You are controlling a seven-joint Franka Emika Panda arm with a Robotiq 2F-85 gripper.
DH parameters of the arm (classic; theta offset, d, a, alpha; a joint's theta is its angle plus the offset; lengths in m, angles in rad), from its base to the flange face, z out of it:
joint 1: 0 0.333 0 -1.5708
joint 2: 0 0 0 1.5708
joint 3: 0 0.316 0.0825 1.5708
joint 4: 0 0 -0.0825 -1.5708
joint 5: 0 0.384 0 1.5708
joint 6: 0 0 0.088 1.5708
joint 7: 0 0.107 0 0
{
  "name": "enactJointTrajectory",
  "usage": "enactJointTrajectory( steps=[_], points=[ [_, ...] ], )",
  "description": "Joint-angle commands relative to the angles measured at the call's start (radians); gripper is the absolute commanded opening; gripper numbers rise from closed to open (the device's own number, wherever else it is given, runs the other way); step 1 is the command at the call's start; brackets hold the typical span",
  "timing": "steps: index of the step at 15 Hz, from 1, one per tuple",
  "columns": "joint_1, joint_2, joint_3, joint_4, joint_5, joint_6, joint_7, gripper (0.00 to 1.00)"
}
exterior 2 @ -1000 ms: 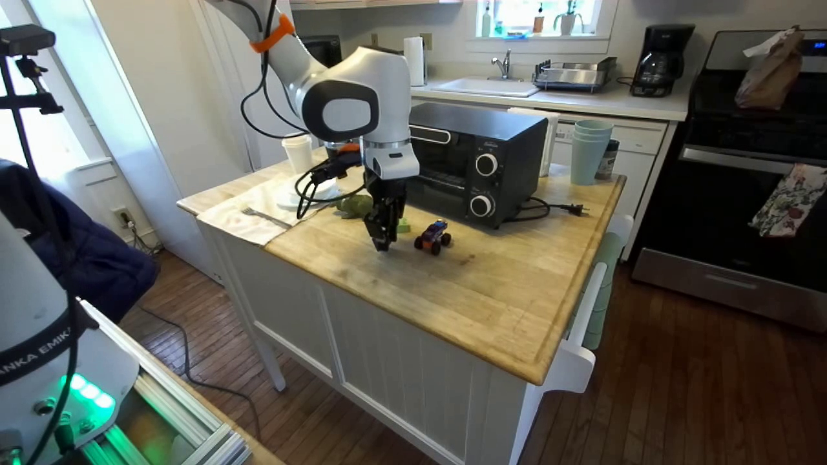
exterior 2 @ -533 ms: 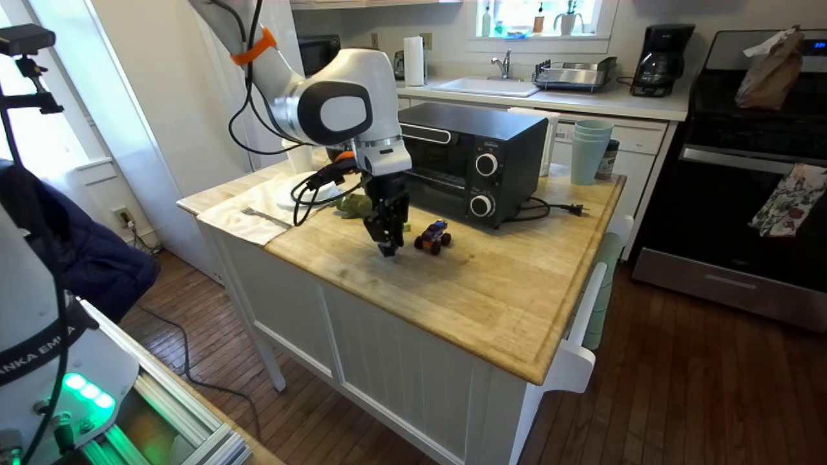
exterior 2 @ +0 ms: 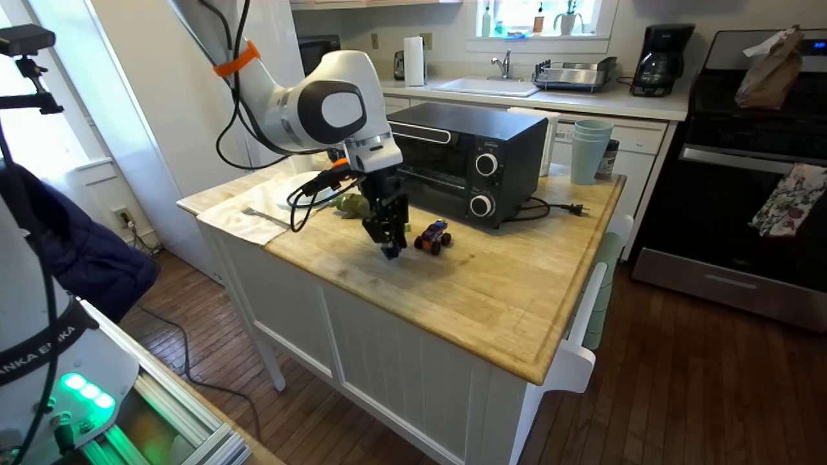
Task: Turn the blue bock over
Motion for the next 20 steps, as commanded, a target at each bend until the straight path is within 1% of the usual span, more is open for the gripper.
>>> enactJointTrajectory(
  steps=[1,4,9,15,17,18,20],
  points=[
    [0.057,-0.004,-0.048,-0.027,-0.124,0.036,0.142,0.11],
    [0.092,0.004,-0.075,-0.026,-0.22,0.044,0.252,0.11],
    [0.113,0.013,-0.08,-0.025,-0.349,0.035,0.391,0.11],
    [0.098,0.022,-0.06,-0.021,-0.505,0.024,0.534,0.11],
    [0.081,0.017,-0.042,-0.022,-0.546,0.018,0.567,0.11],
    [0.076,0.016,-0.035,-0.022,-0.567,0.016,0.586,0.18],
    [0.064,0.011,-0.021,-0.023,-0.597,0.011,0.611,0.47]
  ],
)
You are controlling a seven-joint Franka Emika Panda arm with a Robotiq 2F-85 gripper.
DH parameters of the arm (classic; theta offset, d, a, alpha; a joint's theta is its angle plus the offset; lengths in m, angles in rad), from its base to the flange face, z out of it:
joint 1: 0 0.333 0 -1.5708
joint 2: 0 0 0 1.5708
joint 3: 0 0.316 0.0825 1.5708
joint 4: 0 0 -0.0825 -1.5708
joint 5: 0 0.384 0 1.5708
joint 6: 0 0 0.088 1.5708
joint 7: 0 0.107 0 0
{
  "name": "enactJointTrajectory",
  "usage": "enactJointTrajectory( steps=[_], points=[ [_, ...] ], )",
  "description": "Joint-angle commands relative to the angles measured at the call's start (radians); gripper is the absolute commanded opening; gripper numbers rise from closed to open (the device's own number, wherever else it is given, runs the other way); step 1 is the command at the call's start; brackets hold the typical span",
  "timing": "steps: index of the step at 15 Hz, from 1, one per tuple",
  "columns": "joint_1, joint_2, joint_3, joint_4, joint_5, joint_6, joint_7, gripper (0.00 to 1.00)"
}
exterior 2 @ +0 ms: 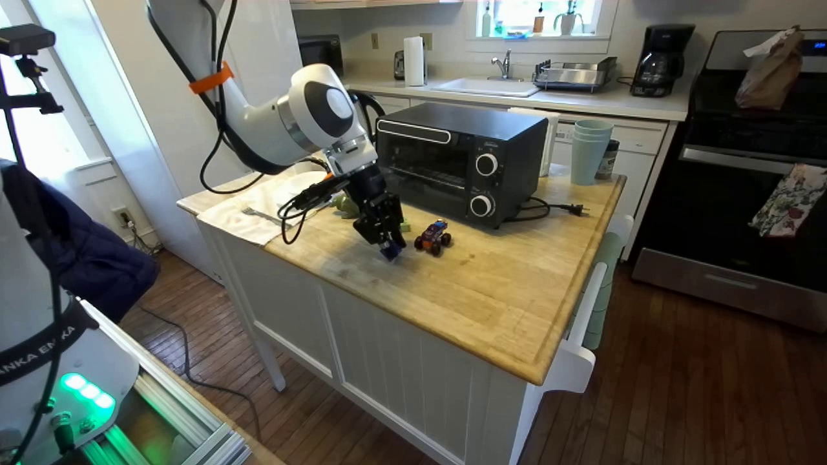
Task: Turn the blue bock over
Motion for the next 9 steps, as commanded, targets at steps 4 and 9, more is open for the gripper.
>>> enactJointTrajectory(
  steps=[4,9],
  points=[
    [-0.061,-0.017,0.069,-0.015,-0.099,-0.005,0.088,0.82],
    [-0.124,-0.053,0.124,-0.033,-0.058,-0.008,0.025,1.0]
  ],
)
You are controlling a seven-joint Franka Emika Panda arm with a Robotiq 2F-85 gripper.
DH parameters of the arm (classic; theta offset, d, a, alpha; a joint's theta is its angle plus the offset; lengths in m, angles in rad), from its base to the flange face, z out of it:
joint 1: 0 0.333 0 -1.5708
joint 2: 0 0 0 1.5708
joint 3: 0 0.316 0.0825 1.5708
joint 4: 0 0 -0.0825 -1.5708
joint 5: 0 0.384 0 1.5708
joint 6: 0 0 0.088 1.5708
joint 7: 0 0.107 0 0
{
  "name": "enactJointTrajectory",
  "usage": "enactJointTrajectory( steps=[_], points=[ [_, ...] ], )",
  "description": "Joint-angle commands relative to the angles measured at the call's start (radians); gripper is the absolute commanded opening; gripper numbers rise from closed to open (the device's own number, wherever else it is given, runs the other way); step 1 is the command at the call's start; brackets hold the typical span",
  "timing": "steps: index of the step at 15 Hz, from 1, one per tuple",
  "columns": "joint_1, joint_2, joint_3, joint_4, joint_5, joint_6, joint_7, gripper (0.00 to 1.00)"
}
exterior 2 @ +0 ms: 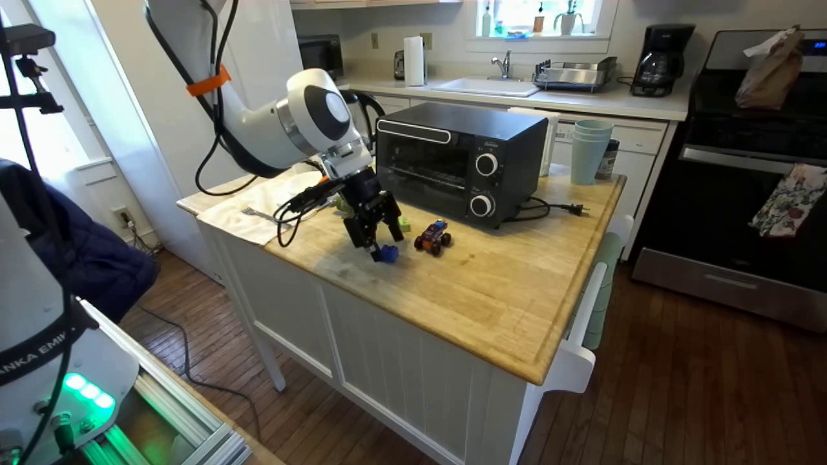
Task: Turn the blue bock over
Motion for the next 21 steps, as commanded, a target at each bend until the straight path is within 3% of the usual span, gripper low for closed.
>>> enactJointTrajectory(
  steps=[1,7,15,17,18,21],
  points=[
    [-0.082,-0.063,0.061,-0.033,0.017,-0.003,-0.078,1.0],
    [-0.209,-0.13,0.12,-0.041,0.093,0.006,-0.379,1.0],
    [-0.462,-0.226,0.363,-0.079,0.525,-0.039,-0.989,1.0],
    [-0.483,-0.244,0.38,-0.061,0.65,-0.089,-1.141,1.0],
    [-0.413,-0.254,0.308,-0.051,0.714,-0.117,-1.211,1.0],
    [-0.394,-0.283,0.27,-0.028,0.77,-0.199,-1.315,1.0]
  ],
)
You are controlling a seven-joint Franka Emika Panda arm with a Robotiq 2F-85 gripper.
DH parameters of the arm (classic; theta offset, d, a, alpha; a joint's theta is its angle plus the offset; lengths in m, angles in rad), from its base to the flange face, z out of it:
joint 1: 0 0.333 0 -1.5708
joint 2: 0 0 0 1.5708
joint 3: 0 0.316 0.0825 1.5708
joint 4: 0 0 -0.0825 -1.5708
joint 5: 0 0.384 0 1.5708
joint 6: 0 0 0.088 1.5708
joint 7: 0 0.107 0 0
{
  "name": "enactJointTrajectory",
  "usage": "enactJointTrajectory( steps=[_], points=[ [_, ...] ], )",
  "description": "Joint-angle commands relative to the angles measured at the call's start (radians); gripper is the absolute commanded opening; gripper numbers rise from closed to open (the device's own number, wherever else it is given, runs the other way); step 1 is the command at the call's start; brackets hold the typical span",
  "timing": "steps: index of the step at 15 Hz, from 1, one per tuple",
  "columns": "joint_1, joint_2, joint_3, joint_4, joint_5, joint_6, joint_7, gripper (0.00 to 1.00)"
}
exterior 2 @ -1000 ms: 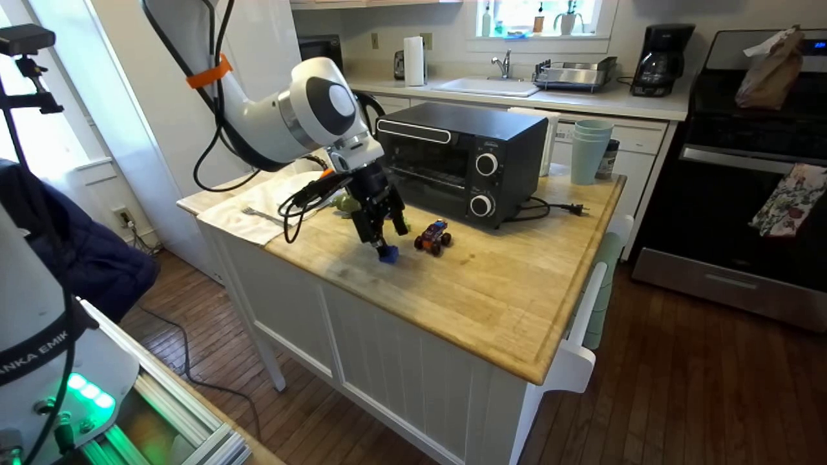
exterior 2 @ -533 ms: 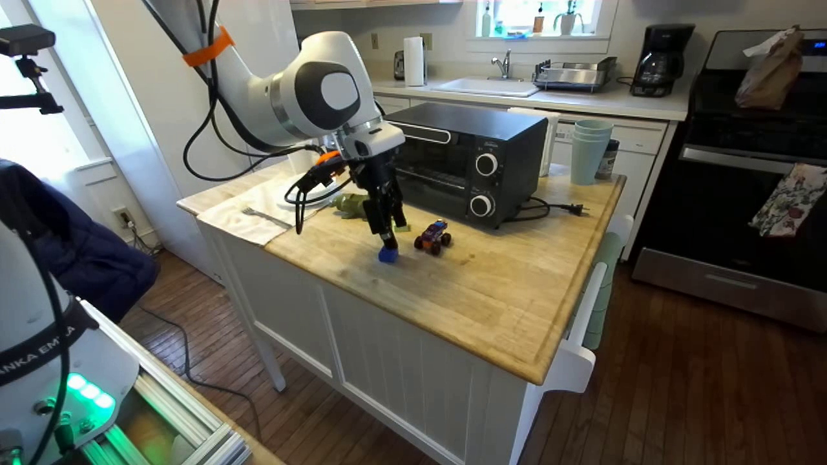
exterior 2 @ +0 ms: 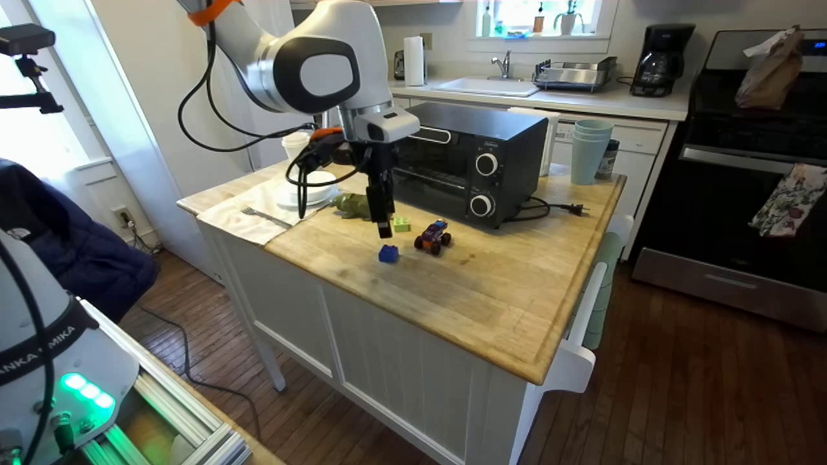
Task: Turn the blue bock over
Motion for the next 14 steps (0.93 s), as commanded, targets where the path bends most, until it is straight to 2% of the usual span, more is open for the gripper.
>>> enactJointTrajectory(
  steps=[1,9,14],
  points=[
    [0.041,-0.057,-0.056,0.019,0.07,-0.101,-0.125,1.0],
    [0.045,-0.138,-0.084,0.015,0.137,-0.162,-0.346,1.0],
    [0.038,-0.206,-0.094,-0.005,0.171,-0.164,-0.428,1.0]
  ],
)
